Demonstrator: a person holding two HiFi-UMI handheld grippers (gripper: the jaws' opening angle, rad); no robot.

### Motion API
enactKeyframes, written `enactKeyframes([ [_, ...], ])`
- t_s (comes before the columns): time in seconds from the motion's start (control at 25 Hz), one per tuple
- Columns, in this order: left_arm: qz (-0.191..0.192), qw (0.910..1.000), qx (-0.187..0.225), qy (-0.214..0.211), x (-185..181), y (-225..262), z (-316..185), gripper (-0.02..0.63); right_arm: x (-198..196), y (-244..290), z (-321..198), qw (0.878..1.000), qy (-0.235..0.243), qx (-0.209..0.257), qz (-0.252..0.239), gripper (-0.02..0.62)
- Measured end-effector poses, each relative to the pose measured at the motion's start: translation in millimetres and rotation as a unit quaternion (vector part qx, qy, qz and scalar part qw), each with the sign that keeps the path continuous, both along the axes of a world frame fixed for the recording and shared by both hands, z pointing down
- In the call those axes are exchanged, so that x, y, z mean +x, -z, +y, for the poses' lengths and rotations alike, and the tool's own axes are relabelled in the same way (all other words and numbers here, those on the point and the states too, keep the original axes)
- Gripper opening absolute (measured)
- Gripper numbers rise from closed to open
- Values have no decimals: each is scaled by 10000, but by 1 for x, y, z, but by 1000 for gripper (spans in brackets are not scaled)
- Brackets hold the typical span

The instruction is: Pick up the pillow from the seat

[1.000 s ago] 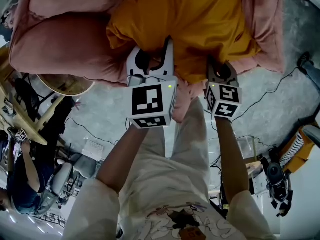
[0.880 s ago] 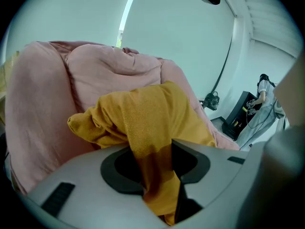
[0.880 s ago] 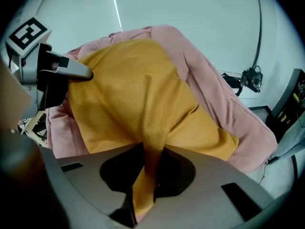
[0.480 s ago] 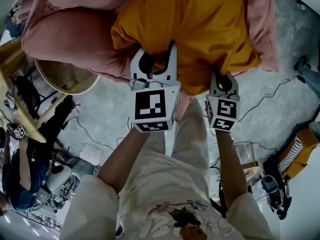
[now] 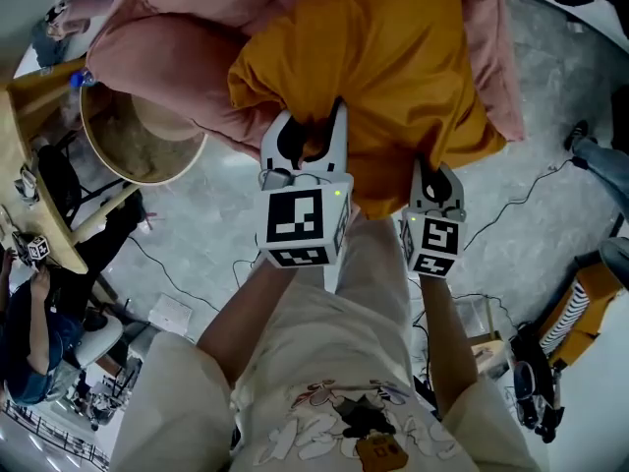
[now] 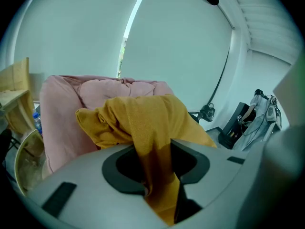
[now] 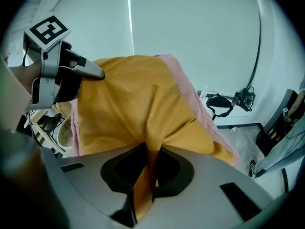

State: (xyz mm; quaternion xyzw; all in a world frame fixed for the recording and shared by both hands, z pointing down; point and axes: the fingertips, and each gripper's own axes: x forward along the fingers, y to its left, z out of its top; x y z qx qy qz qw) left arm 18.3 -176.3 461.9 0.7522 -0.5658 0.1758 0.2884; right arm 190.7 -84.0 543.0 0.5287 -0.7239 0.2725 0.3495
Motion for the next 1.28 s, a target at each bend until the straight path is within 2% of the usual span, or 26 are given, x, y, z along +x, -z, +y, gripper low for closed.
enactKeyframes([
  [0.12,39,10000,40,39,-4,22,7,155,-1,24,3,9999,77,120,-70,58],
  [0.32,245,9990,118,357,-14,61,13,155,2,65,7,9991,271,303,-88,59],
  [0.52,281,9980,363,444,-20,100,23,155,-3,101,11,9978,256,590,-127,58],
  [0.88,290,9952,811,467,-24,163,50,155,-5,154,28,9941,308,1035,-129,58],
  [1.28,95,9896,1275,653,-17,223,90,146,2,202,56,9869,542,1480,-354,55],
])
